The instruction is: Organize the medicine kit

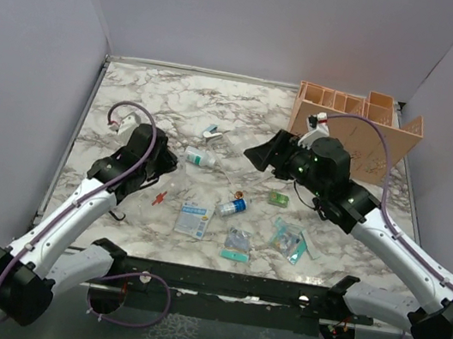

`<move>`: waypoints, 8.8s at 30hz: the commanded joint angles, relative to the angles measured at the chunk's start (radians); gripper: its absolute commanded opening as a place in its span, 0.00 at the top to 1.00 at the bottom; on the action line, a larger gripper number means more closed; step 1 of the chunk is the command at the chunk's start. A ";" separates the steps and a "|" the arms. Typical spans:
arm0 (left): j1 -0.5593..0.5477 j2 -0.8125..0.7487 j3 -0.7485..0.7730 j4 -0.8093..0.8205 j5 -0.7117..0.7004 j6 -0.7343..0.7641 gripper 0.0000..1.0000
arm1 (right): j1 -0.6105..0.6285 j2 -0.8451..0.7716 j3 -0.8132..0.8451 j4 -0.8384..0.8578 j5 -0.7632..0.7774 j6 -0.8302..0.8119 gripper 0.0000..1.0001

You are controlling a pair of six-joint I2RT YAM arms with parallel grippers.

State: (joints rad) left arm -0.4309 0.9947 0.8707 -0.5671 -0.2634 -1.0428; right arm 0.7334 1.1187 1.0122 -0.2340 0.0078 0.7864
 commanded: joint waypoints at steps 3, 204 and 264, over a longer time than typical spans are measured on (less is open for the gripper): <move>0.049 -0.073 -0.125 -0.099 -0.098 -0.182 0.75 | 0.005 0.064 0.021 -0.039 0.056 -0.042 0.19; 0.098 0.112 0.086 0.412 0.702 0.916 0.32 | 0.024 0.622 0.278 -0.216 -0.179 -0.582 0.94; -0.271 0.232 -0.129 0.544 0.992 1.473 0.76 | 0.011 0.289 0.351 -0.607 -0.238 -0.349 0.40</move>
State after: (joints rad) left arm -0.7029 1.2484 0.7044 -0.0475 0.7280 0.4988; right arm 0.7490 1.4673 1.2869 -0.8631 -0.3603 0.3904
